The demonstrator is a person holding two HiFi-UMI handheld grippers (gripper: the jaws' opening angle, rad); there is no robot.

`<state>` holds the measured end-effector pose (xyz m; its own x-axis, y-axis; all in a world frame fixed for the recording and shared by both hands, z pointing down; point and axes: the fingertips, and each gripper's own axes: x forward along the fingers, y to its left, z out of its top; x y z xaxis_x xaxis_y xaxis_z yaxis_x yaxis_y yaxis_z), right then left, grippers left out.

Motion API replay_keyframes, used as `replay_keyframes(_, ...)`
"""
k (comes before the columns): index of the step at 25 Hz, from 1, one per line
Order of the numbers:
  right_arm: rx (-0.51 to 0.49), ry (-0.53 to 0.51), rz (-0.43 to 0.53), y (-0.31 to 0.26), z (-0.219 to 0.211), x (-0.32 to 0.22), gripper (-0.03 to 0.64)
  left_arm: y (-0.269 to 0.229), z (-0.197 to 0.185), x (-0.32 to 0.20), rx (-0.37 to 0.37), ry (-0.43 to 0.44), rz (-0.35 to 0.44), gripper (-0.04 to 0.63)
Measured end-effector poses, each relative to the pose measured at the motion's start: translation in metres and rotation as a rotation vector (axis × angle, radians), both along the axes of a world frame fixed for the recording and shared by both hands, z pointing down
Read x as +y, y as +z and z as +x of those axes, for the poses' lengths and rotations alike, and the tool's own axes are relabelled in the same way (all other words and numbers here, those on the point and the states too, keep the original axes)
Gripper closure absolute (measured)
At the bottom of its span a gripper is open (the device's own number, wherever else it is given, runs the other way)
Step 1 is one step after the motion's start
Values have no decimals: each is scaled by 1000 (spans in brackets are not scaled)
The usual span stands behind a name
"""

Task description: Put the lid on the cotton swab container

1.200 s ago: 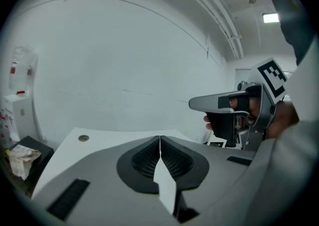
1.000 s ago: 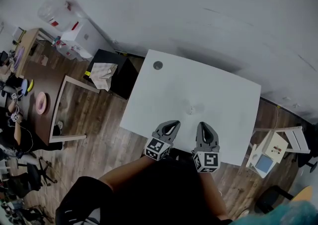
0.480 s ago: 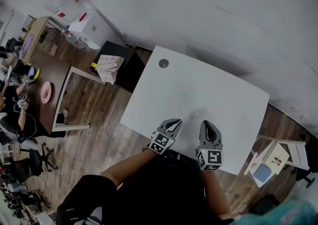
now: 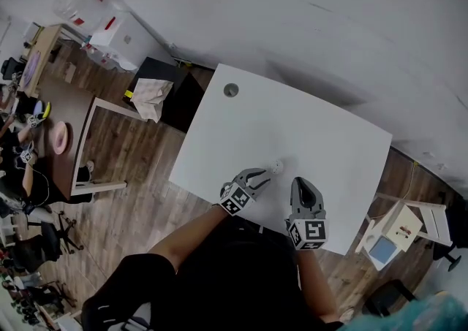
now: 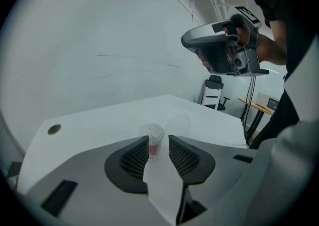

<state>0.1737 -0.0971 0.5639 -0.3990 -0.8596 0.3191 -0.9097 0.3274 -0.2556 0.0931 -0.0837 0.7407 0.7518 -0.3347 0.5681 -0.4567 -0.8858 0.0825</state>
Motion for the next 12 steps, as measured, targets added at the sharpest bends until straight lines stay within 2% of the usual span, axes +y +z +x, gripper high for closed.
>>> replay_keyframes(3, -43, 7, 2, -2, 3, -1, 581, 7, 5, -2, -42, 48, 30, 454)
replay_keyframes(5, -50, 10, 13, -7, 5, -1, 582, 14, 3, -8, -61, 25, 25, 383)
replay_keyframes(7, -48, 16, 16, -7, 7, -1, 582, 21, 2, -13, -71, 9, 11, 342)
replay_keyframes(12, -40, 50, -7, -4, 21, 0, 583, 34, 13, -21, -73, 51, -6, 314)
